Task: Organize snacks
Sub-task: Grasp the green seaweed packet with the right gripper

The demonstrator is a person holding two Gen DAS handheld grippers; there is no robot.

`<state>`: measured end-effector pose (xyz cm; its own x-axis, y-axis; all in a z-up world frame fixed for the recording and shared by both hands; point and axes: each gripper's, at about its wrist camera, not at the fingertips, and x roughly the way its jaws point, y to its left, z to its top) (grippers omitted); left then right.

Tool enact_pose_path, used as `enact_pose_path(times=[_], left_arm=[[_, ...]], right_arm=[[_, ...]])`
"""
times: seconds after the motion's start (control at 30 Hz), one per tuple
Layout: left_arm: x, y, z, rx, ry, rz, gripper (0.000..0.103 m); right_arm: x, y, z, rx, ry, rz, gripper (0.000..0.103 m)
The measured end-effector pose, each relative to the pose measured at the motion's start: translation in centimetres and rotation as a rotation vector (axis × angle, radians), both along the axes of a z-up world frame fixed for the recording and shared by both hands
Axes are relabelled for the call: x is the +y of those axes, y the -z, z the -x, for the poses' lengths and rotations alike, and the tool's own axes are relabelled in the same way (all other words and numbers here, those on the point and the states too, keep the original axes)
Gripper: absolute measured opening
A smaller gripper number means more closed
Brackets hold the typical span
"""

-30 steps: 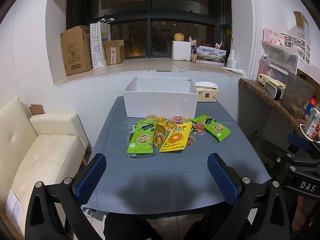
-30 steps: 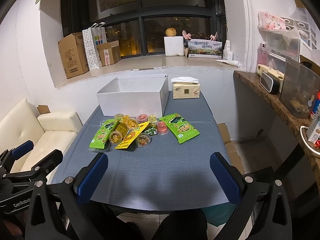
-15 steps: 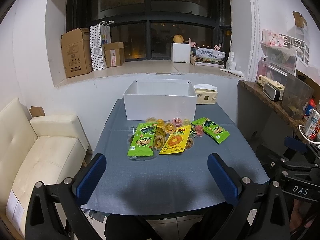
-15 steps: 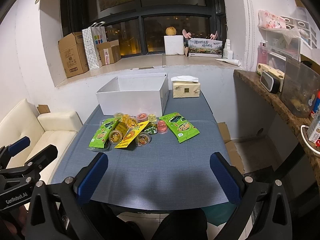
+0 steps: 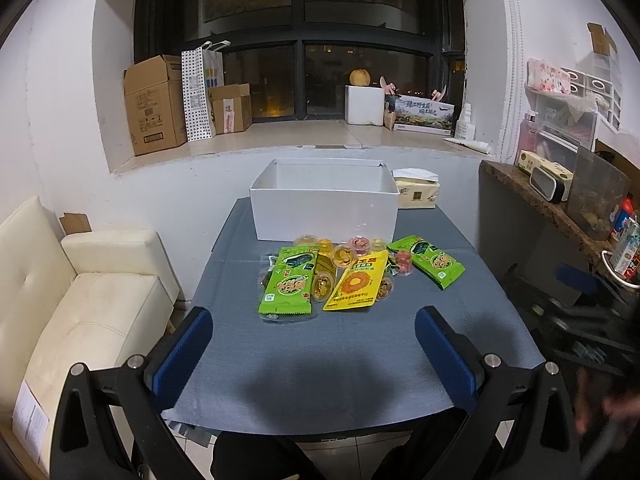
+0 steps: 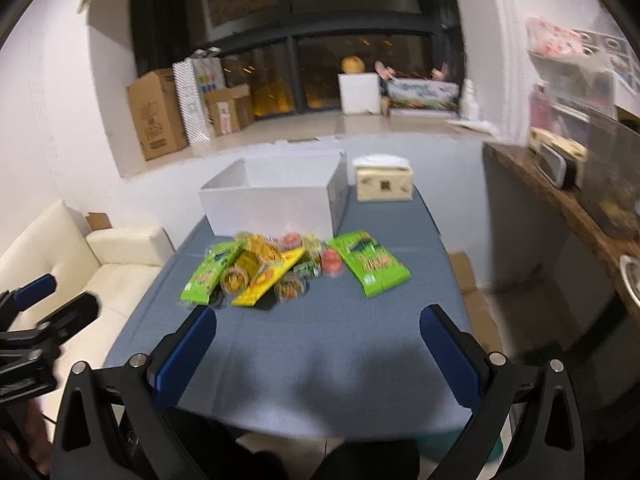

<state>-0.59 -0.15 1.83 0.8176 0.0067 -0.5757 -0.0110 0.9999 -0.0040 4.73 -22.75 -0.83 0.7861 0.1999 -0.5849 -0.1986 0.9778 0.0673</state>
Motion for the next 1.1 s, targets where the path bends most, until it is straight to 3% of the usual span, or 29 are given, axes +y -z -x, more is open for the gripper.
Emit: enact_pose_path(times=[0.27,0.4,0.5,0.67,0.87,1.1], left_arm=[[0.7,0.9,-0.9,-0.034,0.048,0.011,0.103],[1.5,1.4,-1.6,-0.034,0.074,0.039,0.103],[2.3,1.9,-2.5,-0.02,0.068,0.022,0.103],[3.4,3.1,-4.4,0.006,0.046,0.01,0.103],[3.7,4.6,-6.0,0.05,0.055,0.008,0.103],[3.0,5.6,-7.3,0.079,0.073,0.029,0.103]], right_arm=[[-2.1,6.8,-12.8,0.067,-0.071,0.113,0.103],[-1.4,10.6,-18.3,0.125,-0.131,0.232,0.103],[-1.6,12.3,-21.5,0.2,-0.152,0.209,0.103],[-1.3,13.5,-24.6,0.247,-0.17,0.215,0.103],[-1.6,15.2,-26.2,0.313,-0.196,0.209,0.081],[-1.9,15.4,-26.0,0.292,-0.185,0.183,0.075]])
